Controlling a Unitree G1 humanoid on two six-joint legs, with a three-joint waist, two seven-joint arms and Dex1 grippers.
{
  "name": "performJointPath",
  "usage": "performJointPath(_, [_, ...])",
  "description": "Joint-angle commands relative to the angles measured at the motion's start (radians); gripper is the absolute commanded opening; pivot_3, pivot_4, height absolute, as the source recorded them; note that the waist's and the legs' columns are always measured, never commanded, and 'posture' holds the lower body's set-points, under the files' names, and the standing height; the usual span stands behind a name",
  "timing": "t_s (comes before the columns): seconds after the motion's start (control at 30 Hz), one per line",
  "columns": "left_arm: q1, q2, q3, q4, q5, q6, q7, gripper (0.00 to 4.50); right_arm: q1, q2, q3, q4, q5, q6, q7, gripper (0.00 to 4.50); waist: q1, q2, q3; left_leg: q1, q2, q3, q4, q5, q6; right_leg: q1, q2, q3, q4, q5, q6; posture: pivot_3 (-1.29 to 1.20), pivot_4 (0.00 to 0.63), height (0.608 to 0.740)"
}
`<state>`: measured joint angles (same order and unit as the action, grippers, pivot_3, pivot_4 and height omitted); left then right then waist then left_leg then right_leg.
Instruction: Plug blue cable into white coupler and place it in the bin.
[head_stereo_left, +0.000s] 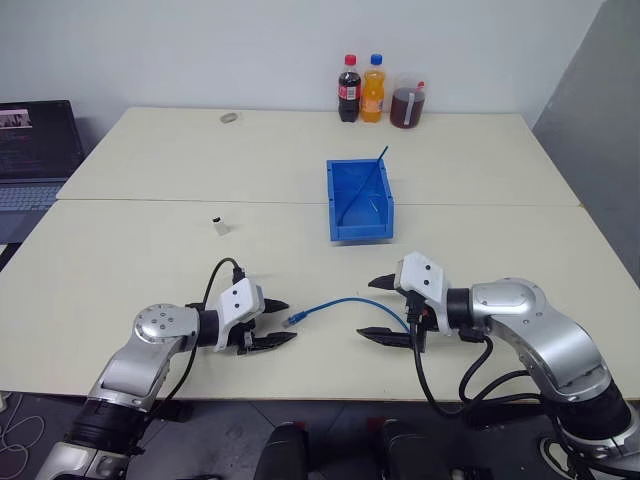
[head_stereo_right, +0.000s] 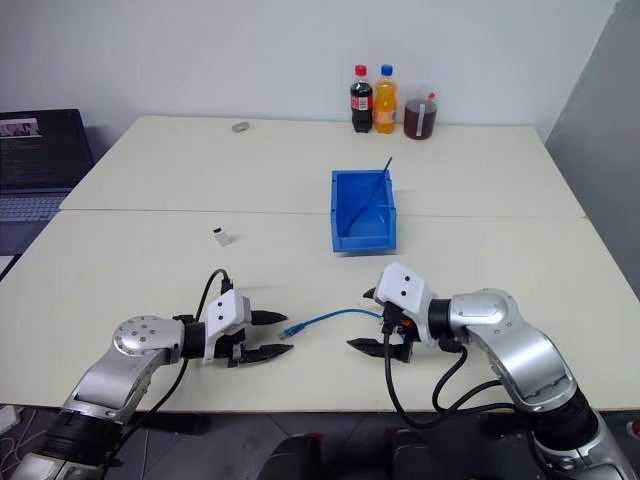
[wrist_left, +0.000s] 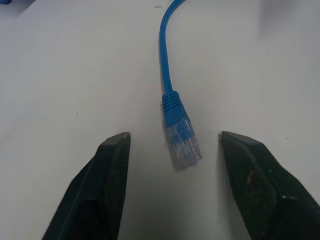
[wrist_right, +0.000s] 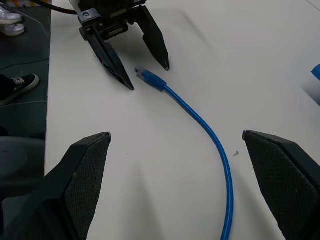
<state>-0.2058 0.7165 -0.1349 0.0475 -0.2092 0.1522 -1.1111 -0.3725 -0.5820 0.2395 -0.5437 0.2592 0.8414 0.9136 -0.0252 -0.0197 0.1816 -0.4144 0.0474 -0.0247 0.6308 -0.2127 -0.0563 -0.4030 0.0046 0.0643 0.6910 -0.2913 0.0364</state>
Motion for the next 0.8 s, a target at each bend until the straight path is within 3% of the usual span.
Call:
performJointPath(0.03, [0.023, -0.005, -0.059, 0.04, 0.055, 0.038, 0.006, 1.87, -0.002, -0.012, -0.036, -0.042, 0.036, 0.001, -0.022, 4.5, 0.0, 0.001, -0.001, 0.0, 0.0, 0.0, 0.0, 0.0, 0.0, 0.0, 0.0, 0.0, 0.0, 0.0, 0.0, 0.0, 0.15, 0.74])
performJointPath(0.27, [0.021, -0.007, -0.024, 0.037, 0.024, 0.033, 0.018, 0.32, 0.023, -0.016, -0.081, -0.048, 0.099, -0.004, -0.041, 4.5, -0.004, 0.0, -0.004, 0.0, 0.0, 0.0, 0.0, 0.0, 0.0, 0.0, 0.0, 0.0, 0.0, 0.0, 0.0, 0.0, 0.15, 0.74])
performJointPath(0.5, [-0.025, -0.08, 0.06, -0.064, -0.106, 0.081, 0.038, 0.25, 0.095, 0.008, -0.115, -0.09, 0.179, 0.022, -0.084, 4.5, -0.002, 0.0, -0.003, -0.001, 0.0, 0.0, 0.0, 0.0, 0.0, 0.0, 0.001, 0.0, 0.0, 0.0, 0.0, 0.0, 0.15, 0.74])
performJointPath(0.8, [-0.124, -0.195, 0.141, -0.235, -0.359, 0.334, 0.121, 0.25, 0.197, 0.197, -0.18, -0.084, 0.341, 0.054, -0.221, 4.5, -0.012, -0.005, -0.001, -0.002, 0.001, 0.0, 0.0, 0.0, 0.0, -0.001, 0.001, 0.001, 0.0, 0.0, 0.0, 0.0, 0.15, 0.74])
